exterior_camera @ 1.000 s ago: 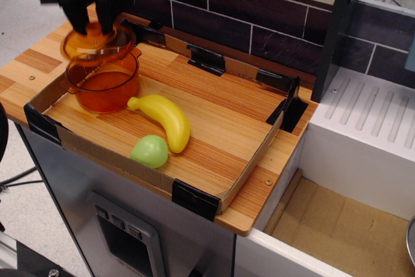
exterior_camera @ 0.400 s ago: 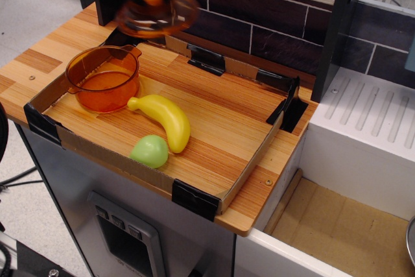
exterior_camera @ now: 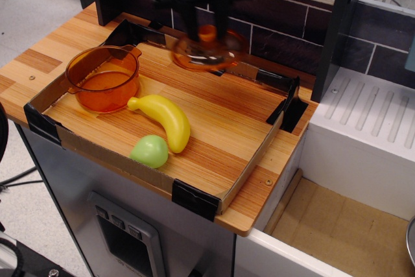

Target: Take lid off pot

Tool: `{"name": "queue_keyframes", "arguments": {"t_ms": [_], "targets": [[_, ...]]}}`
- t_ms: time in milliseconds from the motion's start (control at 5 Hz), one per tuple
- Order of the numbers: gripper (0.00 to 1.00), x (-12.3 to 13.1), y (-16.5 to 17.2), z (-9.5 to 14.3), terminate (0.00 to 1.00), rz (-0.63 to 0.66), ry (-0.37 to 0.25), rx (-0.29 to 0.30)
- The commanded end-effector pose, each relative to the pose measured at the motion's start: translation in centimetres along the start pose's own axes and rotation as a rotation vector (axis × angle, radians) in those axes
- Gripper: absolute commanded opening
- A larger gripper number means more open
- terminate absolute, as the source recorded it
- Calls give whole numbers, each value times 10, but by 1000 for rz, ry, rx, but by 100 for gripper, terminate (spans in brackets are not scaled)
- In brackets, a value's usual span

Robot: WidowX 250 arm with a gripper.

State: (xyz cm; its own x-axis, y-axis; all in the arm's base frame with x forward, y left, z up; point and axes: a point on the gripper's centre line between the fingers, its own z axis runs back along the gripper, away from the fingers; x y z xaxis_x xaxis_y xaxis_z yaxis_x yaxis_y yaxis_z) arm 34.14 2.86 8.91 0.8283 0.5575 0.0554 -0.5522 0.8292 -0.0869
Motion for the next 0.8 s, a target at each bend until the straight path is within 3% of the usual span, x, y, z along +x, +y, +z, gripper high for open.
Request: {"name": "queue_keyframes", "arguments": {"t_ms": [0, 200, 400, 600], "targets": [[0, 4, -18, -12, 0, 0, -39, 20], [0, -3, -24, -22, 0, -18, -23, 42], [100, -13, -29, -30, 0, -34, -5, 85], [100, -13, -29, -32, 0, -34, -20, 84]]}}
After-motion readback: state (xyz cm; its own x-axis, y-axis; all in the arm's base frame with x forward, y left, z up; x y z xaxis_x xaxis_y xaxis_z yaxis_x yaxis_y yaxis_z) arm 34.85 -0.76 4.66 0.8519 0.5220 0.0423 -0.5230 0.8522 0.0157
